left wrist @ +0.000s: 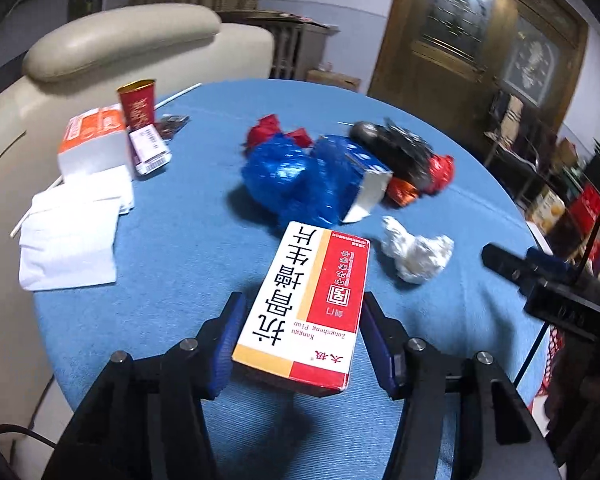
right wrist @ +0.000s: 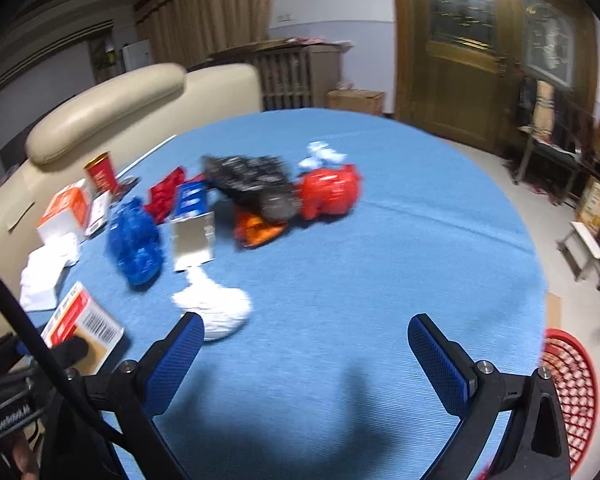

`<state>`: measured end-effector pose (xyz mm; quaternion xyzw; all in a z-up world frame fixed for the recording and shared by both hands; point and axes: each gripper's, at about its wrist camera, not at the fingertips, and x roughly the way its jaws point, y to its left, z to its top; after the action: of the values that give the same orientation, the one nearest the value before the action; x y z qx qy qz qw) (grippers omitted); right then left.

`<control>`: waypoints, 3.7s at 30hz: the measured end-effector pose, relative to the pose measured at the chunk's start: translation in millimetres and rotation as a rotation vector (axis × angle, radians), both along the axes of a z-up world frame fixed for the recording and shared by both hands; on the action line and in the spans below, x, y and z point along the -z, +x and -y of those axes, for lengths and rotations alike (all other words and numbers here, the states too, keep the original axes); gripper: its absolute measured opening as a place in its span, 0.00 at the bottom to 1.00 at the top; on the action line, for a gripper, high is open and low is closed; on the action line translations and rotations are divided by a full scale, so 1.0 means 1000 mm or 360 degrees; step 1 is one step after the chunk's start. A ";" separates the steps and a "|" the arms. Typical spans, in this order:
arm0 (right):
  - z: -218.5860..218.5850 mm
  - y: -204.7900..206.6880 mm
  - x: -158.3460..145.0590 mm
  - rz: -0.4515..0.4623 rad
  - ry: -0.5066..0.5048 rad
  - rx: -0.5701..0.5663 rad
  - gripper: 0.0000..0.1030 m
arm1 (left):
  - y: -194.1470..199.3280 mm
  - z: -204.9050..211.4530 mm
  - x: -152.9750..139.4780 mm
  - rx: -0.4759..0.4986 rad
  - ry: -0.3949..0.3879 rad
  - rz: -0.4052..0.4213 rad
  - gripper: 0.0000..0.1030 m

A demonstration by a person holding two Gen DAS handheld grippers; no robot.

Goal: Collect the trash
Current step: 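Grasp the red-and-white medicine box with the left tool while the right tool grasps crumpled white paper, then carry the box and paper to the red wastebasket and open both tools, then return both tools from the wastebasket to the table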

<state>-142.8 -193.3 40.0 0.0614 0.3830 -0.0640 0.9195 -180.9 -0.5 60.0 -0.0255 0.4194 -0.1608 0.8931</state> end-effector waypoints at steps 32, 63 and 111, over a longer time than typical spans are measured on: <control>-0.012 0.020 0.020 -0.0110 0.0101 -0.0120 0.44 | 0.002 0.021 -0.011 0.0032 0.0040 0.0063 0.57; 0.138 -0.153 -0.013 0.0004 0.0060 0.0635 0.44 | -0.054 0.179 -0.046 0.0677 0.0083 0.0220 0.57; 0.277 -0.275 0.012 0.0077 0.0220 0.1272 0.80 | -0.127 0.382 -0.019 0.1328 0.0151 0.0089 0.73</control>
<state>-417.7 -470.0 27.7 0.2687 0.3107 -0.3890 0.8246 -308.3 -382.5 79.2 0.1920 0.3763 -0.4900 0.7625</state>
